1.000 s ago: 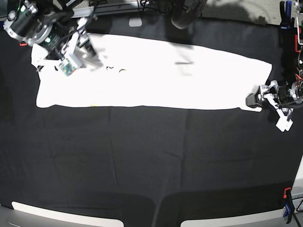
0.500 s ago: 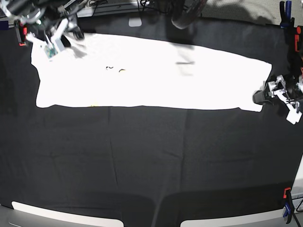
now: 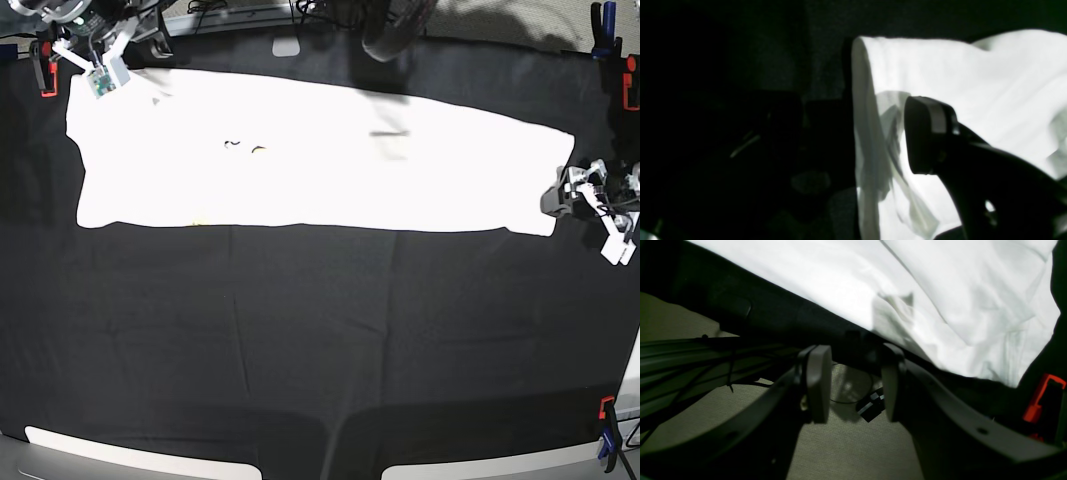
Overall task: Layout the t-shirt on the table in an organized manner, then fold the t-shirt properly
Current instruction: 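Release the strip and regrasp its ends with both grippers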
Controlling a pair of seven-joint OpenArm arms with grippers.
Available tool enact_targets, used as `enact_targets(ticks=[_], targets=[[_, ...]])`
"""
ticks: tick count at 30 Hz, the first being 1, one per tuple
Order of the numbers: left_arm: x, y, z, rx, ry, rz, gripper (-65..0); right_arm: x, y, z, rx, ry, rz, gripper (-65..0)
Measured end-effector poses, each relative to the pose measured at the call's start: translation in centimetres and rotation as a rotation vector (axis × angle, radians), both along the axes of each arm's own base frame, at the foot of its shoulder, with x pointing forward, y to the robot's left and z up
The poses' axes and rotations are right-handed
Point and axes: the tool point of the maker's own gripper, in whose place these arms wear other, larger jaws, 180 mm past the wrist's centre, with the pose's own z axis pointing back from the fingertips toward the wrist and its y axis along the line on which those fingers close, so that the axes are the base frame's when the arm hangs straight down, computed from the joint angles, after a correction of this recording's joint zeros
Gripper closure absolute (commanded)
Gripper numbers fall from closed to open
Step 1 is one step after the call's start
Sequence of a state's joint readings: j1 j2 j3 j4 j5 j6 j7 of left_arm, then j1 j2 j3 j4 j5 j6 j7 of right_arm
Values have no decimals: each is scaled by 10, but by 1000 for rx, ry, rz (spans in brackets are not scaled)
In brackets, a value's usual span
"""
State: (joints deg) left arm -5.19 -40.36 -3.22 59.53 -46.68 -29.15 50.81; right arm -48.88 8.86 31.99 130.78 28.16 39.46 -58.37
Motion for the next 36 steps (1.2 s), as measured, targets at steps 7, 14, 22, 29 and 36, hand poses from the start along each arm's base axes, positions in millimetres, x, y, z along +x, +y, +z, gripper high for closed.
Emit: enact_targets(ticks=[7, 14, 22, 29, 36], targets=[[-32, -16, -3, -173, 41, 25, -444, 0, 0, 0, -1, 0, 0, -240], [-44, -46, 0, -342, 74, 26, -444, 1, -1, 1, -2, -3, 5, -240], [-34, -100, -6, -463, -3, 8, -444, 8, 6, 15, -11, -49, 31, -240], [-34, -100, -6, -451, -6, -7, -444, 8, 6, 15, -12, -48, 32, -240], [-45, -78, -10, -365, 46, -39, -258, 8, 6, 15, -12, -49, 32, -240]])
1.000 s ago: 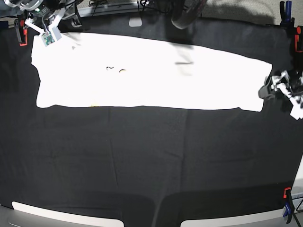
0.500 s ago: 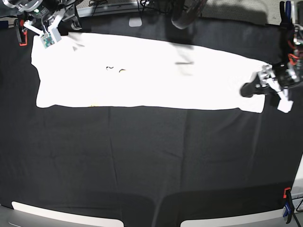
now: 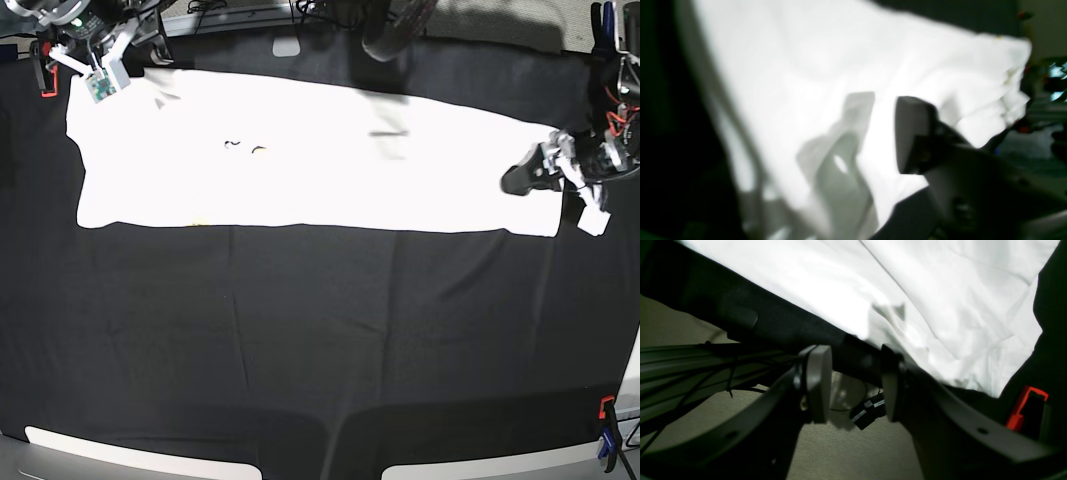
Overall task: Layout the t-shirt on the table in an organized manner, then fold the t-shirt properly
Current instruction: 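Release the strip and regrasp its ends with both grippers, then fold the strip end with the left gripper toward the right gripper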
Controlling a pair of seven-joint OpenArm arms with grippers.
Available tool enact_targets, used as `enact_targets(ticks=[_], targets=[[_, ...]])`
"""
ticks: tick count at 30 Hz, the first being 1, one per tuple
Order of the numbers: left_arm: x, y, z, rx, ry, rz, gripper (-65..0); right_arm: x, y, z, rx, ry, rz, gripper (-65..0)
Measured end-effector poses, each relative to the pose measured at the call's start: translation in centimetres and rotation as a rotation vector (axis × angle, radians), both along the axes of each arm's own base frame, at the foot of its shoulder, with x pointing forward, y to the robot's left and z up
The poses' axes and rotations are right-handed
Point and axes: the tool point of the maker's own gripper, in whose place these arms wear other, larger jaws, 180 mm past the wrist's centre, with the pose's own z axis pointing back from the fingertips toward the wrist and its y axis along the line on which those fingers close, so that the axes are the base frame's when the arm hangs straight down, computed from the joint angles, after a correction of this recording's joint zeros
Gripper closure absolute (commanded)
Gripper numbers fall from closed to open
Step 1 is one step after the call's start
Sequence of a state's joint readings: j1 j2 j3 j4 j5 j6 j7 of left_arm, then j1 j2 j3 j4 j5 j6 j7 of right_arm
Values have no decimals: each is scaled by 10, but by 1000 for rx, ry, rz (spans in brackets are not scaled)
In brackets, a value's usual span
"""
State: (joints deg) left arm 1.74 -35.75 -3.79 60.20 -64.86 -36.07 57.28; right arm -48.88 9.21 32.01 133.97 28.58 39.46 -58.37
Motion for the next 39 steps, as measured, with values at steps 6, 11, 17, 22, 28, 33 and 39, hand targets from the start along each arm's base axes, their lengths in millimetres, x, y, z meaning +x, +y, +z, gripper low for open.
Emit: enact_targets(ticks=[6, 11, 17, 22, 28, 33, 39], targets=[[-11, 22, -4, 71, 49, -13, 0, 0, 0, 0, 0, 0, 0, -240], [-9, 25, 3, 111, 32, -50, 0, 0, 0, 0, 0, 0, 0, -240], [-7, 33, 13, 299, -3, -202, 0, 0, 0, 0, 0, 0, 0, -240], [4, 72, 23, 524, 9, -167, 0, 0, 0, 0, 0, 0, 0, -240], [21, 94, 37, 700, -24, -96, 0, 0, 2, 0, 10, -2, 0, -240], [16, 45, 51, 678, -25, -189, 0, 2, 8, 3, 50, -14, 2, -240], [20, -55, 92, 518, -264, -254, 0, 2, 8, 3, 49, -13, 2, -240]])
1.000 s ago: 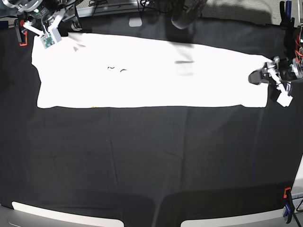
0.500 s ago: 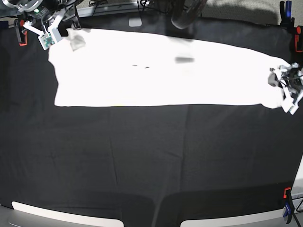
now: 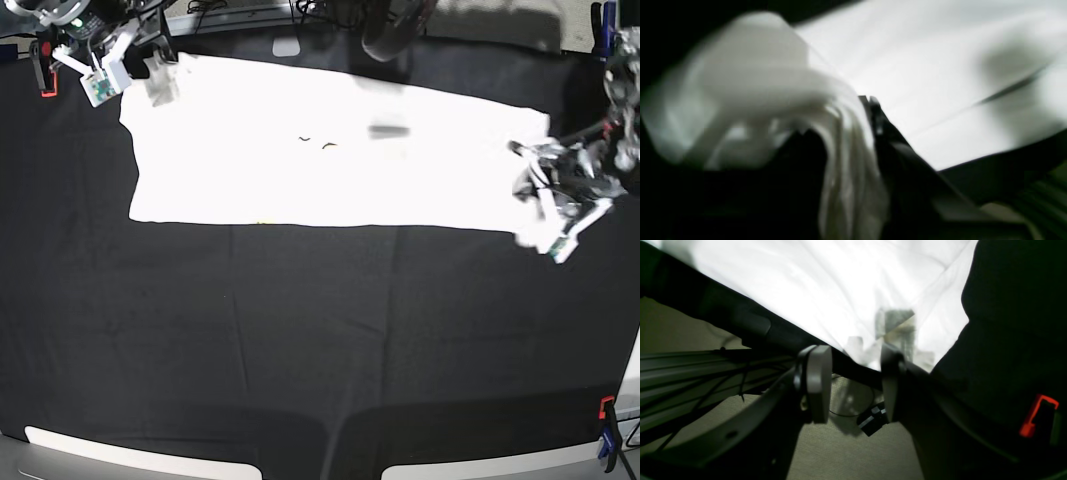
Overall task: Layout the t-shirt on the table in an organized manner, then fold the t-shirt properly
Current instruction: 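Fold the strip end with the left gripper toward the right gripper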
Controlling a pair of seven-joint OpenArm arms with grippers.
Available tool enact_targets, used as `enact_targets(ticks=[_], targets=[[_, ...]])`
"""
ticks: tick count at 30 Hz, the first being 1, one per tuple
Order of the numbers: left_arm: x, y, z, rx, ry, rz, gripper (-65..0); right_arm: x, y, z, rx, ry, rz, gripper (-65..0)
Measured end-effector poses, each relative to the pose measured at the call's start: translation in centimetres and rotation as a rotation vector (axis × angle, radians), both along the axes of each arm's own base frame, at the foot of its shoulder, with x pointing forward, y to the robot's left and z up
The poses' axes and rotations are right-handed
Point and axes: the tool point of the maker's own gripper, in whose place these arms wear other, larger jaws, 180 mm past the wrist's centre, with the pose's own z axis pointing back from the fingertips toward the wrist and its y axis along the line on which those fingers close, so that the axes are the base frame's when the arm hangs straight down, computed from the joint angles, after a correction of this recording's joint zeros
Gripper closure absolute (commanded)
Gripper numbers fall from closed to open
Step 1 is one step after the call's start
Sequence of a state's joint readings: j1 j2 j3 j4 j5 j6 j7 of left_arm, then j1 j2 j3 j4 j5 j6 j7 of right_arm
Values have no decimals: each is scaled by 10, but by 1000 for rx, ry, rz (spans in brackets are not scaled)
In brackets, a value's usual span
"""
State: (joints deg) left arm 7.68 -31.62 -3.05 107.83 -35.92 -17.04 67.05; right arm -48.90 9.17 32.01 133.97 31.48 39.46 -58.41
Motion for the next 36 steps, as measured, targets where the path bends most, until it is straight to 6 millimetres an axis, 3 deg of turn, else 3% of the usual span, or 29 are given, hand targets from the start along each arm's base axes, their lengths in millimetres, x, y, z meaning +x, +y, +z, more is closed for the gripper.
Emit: enact_targets(ticks=[5, 10, 16, 23, 28, 32, 34, 36], targets=[[-21, -56, 1, -165, -4, -1, 0, 1, 0, 0, 1, -3, 0, -240], [-26, -90, 4, -294, -30, 5, 0, 2, 0, 1, 0, -5, 0, -240], [-24, -111, 9, -365, -41, 15, 0, 3, 0, 1, 3, -12, 0, -240], [-26, -116, 9, -370, -35, 2, 0, 11, 2, 6, 15, -50, 0, -240], [-36, -138, 7, -389, -10, -65, 0, 15, 16, 14, 109, -84, 3, -240], [-51, -166, 7, -414, 17, -158, -256, 13, 16, 12, 108, -71, 4, -240], [-56, -179, 10, -434, 11, -200, -307, 13, 16, 12, 107, -68, 5, -240], [-54, -187, 16, -465, -18, -207, -308, 13, 16, 12, 107, -68, 4, -240]])
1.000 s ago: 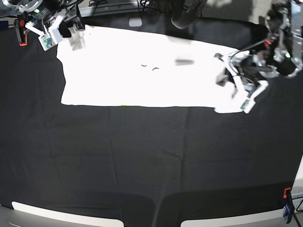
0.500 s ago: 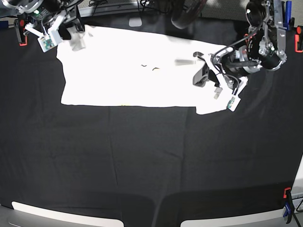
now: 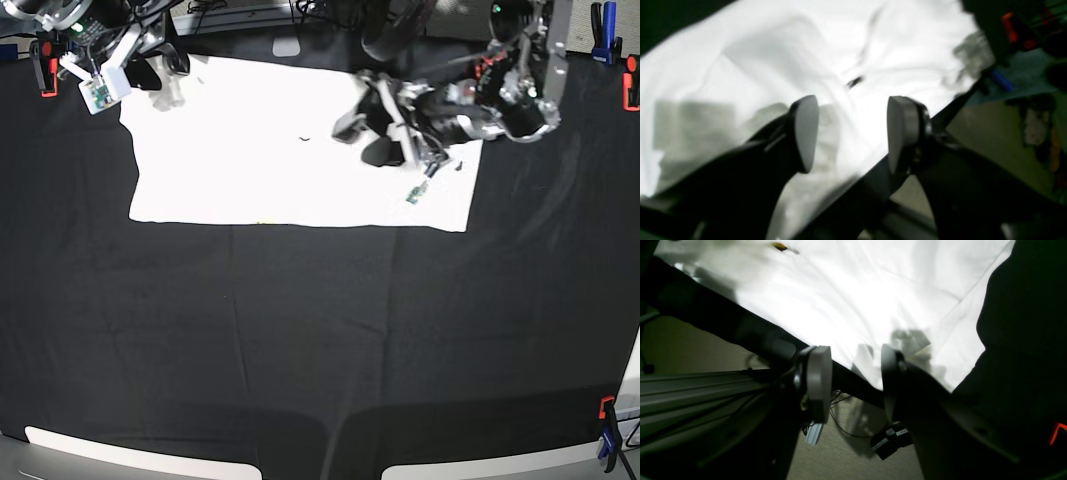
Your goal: Layout the t-shirt on the table in an organized manner, then fold the t-shirt properly
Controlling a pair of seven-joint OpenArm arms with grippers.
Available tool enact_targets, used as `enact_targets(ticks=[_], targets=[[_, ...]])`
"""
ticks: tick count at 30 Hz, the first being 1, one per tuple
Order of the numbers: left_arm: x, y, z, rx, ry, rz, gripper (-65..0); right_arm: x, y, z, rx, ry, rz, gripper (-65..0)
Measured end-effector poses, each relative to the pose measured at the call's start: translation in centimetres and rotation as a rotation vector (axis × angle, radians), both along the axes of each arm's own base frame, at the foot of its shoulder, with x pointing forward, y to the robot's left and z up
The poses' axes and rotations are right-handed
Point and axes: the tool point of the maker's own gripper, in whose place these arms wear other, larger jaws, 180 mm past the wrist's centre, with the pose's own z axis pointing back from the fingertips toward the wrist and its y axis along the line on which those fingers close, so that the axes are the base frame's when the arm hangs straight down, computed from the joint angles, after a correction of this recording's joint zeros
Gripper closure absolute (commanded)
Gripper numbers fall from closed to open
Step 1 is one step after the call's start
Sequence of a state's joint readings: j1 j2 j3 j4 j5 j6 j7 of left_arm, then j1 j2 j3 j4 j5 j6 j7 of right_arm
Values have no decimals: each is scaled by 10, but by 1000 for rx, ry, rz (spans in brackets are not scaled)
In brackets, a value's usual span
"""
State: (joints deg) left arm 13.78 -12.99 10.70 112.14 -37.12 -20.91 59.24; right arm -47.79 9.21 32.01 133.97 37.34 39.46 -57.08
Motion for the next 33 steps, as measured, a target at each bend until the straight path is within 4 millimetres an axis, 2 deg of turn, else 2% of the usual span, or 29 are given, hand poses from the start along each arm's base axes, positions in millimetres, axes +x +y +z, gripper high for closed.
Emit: enact_targets(ticks=[4, 7, 12, 17, 19, 24, 28, 29, 32, 33], targets=[[6, -2, 6, -28, -34, 18, -307, 0, -1, 0, -5, 2, 0, -240], [8, -2, 8, -28, -39, 19, -307, 2, -13, -5, -89, 1, -8, -240], [8, -2, 7, -27, -38, 18, -307, 32, -31, -1, -163, -84, -50, -240], [8, -1, 7, -25, -36, 17, -307, 50, -55, -26, -175, -53, -134, -240], [8, -1, 7, -25, -36, 17, -307, 58, -62, -30, -180, -48, -174, -240], [8, -1, 7, -24, -35, 16, -307, 76, -53, -20, -118, -86, -170, -240], [7, -2, 7, -24, -35, 16, -307, 82, -49, -18, -100, -72, -164, -245], [7, -2, 7, -24, -34, 16, -307, 81, -49, -19, -100, -56, -161, -281], [7, -1, 7, -23, -35, 15, -307, 83, -53, -20, -125, -36, -164, -482], [7, -1, 7, -23, -34, 16, -307, 84, -55, -20, -136, -39, -167, -477]])
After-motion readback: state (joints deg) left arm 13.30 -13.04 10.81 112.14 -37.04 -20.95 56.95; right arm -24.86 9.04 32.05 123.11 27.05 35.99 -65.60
